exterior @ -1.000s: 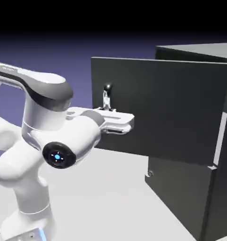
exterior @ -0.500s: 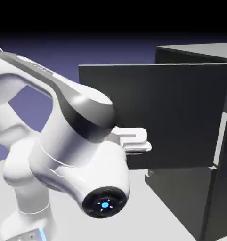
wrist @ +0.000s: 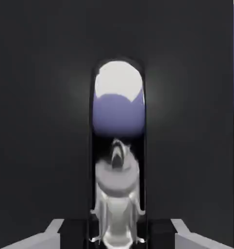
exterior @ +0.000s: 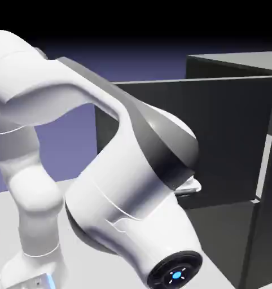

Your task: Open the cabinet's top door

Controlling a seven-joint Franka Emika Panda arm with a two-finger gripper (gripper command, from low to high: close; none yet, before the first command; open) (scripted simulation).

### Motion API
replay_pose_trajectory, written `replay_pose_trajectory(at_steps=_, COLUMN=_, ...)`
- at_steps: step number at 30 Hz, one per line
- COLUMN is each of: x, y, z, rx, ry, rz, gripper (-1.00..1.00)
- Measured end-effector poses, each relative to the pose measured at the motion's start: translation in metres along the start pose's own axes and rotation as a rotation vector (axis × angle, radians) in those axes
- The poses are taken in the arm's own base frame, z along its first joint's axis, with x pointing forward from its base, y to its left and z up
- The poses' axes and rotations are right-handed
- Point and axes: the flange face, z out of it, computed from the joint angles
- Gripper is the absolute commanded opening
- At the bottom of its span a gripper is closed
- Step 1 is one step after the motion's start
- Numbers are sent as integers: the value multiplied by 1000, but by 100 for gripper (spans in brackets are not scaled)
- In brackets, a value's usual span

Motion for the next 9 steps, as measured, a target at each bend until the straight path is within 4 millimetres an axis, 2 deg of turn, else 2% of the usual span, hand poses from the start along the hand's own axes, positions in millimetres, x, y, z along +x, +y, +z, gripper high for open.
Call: replay_pose_trajectory(at_steps=9, x=-12, y=-12, z=-34, rx=-73, ry=74, rz=1, gripper=-100)
